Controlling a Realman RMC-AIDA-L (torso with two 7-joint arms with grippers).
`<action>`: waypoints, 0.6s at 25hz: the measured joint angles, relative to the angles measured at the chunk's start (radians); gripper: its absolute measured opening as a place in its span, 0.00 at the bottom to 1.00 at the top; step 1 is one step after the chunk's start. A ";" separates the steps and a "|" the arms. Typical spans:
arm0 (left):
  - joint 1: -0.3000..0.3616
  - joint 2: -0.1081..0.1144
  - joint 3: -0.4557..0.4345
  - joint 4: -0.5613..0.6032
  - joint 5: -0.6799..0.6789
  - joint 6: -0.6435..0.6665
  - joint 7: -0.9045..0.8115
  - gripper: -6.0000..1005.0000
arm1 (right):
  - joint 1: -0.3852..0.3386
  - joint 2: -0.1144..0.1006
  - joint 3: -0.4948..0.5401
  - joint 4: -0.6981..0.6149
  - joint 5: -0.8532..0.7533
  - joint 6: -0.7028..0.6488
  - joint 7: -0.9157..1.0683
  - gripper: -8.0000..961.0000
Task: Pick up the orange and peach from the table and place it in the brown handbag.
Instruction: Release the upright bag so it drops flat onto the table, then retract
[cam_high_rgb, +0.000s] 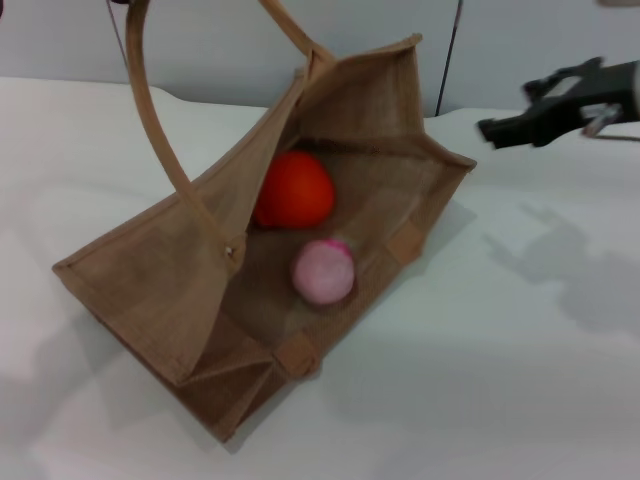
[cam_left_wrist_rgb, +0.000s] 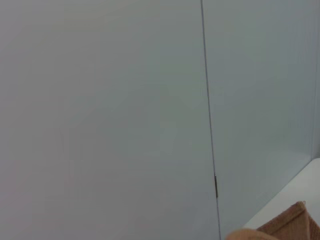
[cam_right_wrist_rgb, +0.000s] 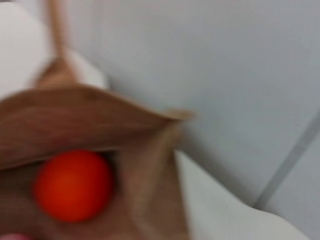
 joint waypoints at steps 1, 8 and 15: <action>-0.001 0.000 -0.001 -0.005 0.000 0.000 0.003 0.11 | -0.001 0.000 0.018 0.003 -0.011 -0.003 0.001 0.79; -0.017 0.000 -0.002 -0.068 -0.015 0.029 0.017 0.24 | -0.006 -0.002 0.115 0.025 -0.022 -0.012 -0.007 0.79; -0.017 0.000 -0.002 -0.111 -0.170 0.012 0.068 0.43 | 0.006 -0.004 0.119 0.075 -0.023 -0.039 -0.007 0.79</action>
